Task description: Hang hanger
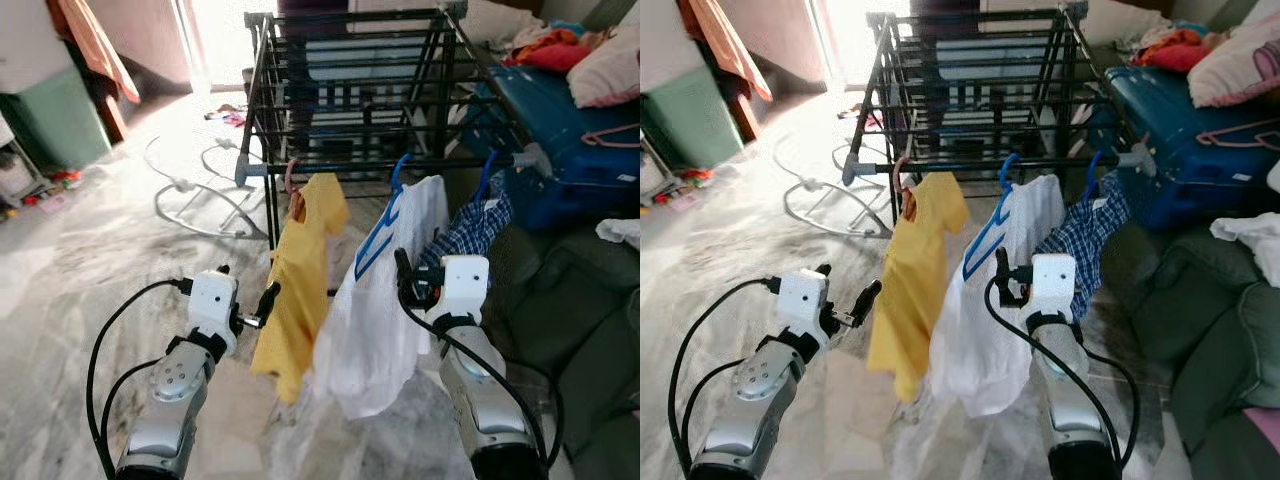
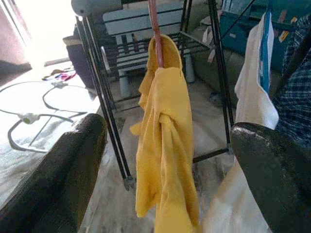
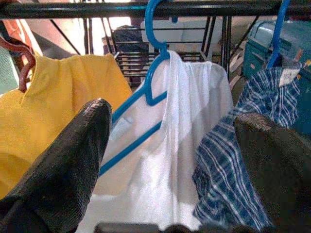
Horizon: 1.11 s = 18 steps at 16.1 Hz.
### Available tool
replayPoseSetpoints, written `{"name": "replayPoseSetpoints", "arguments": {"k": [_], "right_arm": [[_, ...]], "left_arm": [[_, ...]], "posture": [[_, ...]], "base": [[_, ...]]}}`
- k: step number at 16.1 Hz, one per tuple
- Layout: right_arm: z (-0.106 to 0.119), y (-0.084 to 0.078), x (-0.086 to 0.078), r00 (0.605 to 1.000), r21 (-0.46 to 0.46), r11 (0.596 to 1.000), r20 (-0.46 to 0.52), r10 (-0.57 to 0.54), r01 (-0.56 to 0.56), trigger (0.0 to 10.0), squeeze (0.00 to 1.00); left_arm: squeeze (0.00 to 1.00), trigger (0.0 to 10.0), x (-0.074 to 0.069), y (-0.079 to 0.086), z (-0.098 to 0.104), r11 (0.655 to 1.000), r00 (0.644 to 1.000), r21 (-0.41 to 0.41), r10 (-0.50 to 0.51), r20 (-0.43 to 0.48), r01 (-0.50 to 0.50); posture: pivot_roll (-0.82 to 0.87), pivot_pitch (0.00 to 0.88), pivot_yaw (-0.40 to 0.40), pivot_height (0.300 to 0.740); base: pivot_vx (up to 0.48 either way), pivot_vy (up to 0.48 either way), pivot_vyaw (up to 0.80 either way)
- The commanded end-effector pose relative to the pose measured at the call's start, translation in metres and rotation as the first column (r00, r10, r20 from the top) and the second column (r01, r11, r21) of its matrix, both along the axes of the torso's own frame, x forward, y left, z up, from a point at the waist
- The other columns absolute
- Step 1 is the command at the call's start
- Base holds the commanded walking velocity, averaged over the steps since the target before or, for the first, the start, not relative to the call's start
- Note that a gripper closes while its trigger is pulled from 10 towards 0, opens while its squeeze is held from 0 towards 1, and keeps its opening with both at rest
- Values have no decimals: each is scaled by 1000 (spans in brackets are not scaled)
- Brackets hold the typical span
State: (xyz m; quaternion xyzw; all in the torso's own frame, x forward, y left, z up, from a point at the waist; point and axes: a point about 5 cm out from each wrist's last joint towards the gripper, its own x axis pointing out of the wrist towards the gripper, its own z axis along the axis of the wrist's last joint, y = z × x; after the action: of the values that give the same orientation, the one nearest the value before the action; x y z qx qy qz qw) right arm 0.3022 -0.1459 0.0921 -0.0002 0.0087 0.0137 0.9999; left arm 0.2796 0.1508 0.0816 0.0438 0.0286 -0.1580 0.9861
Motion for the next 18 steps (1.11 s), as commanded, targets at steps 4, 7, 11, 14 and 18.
{"name": "replayPoseSetpoints", "arguments": {"k": [4, 7, 11, 14, 18], "right_arm": [[-1, 3, 0, 1000, 15, 1000, -13, 13, -13, 10000, 0], [0, 3, 3, 1000, 14, 1000, -12, 15, -15, 10000, 0], [-1, 6, 2, 999, 34, 999, -22, 24, -24, 10000, 0], [-3, 8, 1, 999, 47, 998, -31, 33, -31, 10000, 0], [-2, 8, 2, 999, 44, 999, -35, 34, -33, 10000, 0]], "left_arm": [[0, 10000, 0, -3, -1, 1000, 1000, -8, -4, -6, 4], [0, 10000, -1, -4, -1, 1000, 1000, -8, -6, -8, 6], [0, 10000, -2, -2, -1, 1000, 1000, -10, -7, -9, 7], [0, 10000, 0, -2, -3, 1000, 999, -10, 8, -33, -8], [0, 10000, -3, -8, -4, 999, 999, -40, -28, -25, 27]], "posture": [[-149, 0, 34, 740], [-144, 0, 33, 740], [-143, 0, 31, 740], [-145, 0, 33, 740], [-167, 0, 25, 740]], "base": [[0, 0, 0], [0, 0, 0], [0, 0, 0], [0, 0, 0], [204, 268, 0]]}}
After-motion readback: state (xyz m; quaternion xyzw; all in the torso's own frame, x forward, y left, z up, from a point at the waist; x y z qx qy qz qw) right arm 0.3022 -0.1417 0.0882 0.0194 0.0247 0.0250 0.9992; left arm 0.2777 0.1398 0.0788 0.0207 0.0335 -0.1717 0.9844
